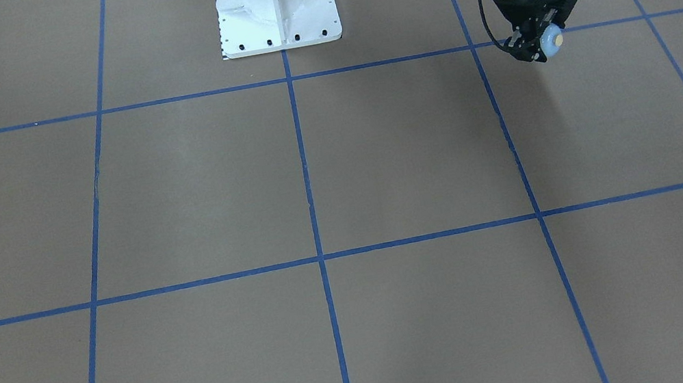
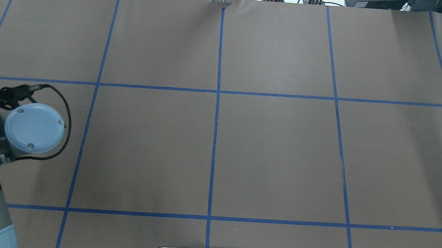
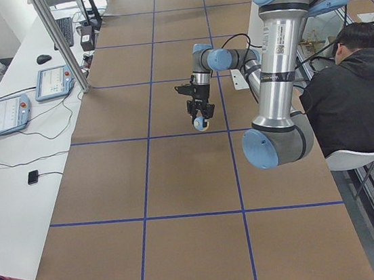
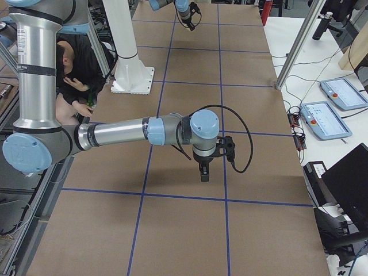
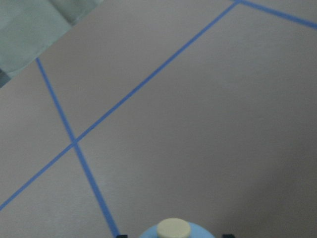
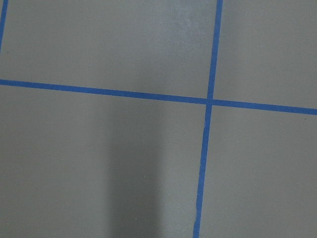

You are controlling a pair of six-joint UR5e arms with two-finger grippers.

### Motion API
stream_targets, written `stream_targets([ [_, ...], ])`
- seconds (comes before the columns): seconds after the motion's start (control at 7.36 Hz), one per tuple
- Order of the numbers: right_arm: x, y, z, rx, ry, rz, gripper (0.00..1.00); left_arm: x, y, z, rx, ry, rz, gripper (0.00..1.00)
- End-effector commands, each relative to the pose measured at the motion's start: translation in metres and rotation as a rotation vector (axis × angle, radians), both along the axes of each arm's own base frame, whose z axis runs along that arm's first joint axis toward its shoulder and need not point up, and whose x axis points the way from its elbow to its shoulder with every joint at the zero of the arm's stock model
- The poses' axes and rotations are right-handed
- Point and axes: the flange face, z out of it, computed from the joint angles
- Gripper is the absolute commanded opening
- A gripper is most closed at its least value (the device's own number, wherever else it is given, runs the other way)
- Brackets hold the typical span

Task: Place and press bell with both arms
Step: 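Move the left gripper to the grid center and lower the bell onto it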

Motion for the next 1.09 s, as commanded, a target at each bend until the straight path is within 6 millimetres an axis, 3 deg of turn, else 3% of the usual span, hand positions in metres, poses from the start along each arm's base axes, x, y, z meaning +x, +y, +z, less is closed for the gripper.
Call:
stream_targets([
  [0.0,0.000,0.000,-0.001,0.002,0.000,0.000,1.00,0.034,-0.043,-0.093,0.245,0.028,0.175,0.00],
  [0.14,0.000,0.000,-0.001,0.002,0.000,0.000,1.00,0.052,-0.055,-0.117,0.344,0.078,0.210,0.00],
  [0.27,0.000,-0.001,-0.001,0.002,0.000,0.000,1.00,0.070,-0.066,-0.126,0.459,0.127,0.234,0.00],
  [0.41,0.000,0.000,0.000,0.000,0.000,0.000,1.00,0.107,-0.078,-0.124,0.564,0.207,0.258,0.00],
  [0.68,0.000,0.000,0.001,-0.001,-0.002,0.000,1.00,0.159,-0.099,-0.117,0.738,0.298,0.274,0.00],
  [0.95,0.000,-0.001,0.000,0.002,-0.002,0.000,1.00,0.223,-0.118,-0.137,0.827,0.294,0.255,0.00],
])
